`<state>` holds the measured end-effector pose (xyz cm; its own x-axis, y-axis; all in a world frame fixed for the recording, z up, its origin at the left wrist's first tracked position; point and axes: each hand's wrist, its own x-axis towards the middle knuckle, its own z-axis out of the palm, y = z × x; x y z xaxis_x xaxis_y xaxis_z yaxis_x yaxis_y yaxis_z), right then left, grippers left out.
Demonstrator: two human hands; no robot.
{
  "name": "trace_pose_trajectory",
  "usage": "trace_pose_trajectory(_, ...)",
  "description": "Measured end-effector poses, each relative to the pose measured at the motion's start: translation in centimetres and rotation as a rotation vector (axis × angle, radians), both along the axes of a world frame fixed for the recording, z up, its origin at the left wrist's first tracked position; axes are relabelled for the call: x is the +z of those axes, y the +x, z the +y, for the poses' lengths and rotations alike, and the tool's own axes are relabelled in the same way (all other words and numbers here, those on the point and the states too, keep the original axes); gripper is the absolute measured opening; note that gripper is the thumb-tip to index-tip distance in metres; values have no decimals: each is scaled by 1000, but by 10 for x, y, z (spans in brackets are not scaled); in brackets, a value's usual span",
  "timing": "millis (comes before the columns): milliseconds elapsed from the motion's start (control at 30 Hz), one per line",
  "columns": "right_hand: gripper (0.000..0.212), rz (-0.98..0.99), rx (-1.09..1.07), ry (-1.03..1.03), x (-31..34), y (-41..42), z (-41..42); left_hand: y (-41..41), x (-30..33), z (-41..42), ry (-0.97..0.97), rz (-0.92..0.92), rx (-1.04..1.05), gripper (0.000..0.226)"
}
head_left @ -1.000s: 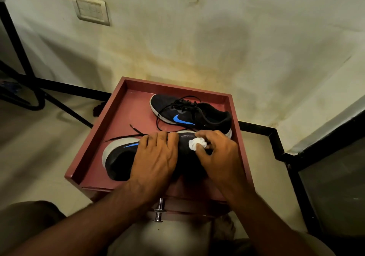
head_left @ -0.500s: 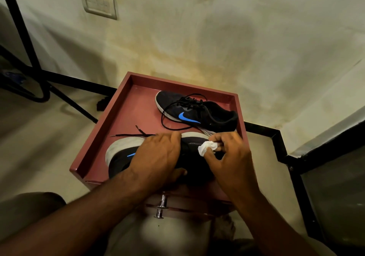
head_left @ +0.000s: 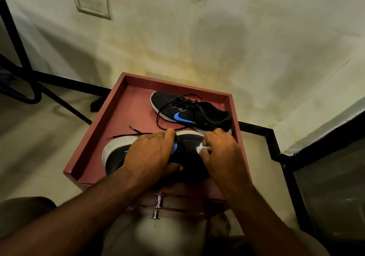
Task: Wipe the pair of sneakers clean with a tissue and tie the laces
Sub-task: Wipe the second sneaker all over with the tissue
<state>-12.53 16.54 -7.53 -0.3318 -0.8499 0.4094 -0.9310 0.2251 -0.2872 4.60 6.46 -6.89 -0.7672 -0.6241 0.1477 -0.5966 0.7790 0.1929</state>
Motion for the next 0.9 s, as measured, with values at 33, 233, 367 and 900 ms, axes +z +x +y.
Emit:
trace_pose_trajectory(33, 18, -29, -47, 14, -1, -8, 5, -1, 0, 0, 7, -3, 8, 74)
trace_pose_trajectory(233, 24, -148, -35, -103, -2, -23, 16, -2, 1, 2, 14, -2, 13, 71)
trace_pose_trajectory(367, 13, -147, 92, -242, 5, -12, 10, 0, -3, 7, -13, 18, 0, 68)
trace_pose_trajectory(900, 16, -33, -23, -136, -11, -18, 9, -3, -6, 2, -45, 6, -13, 68)
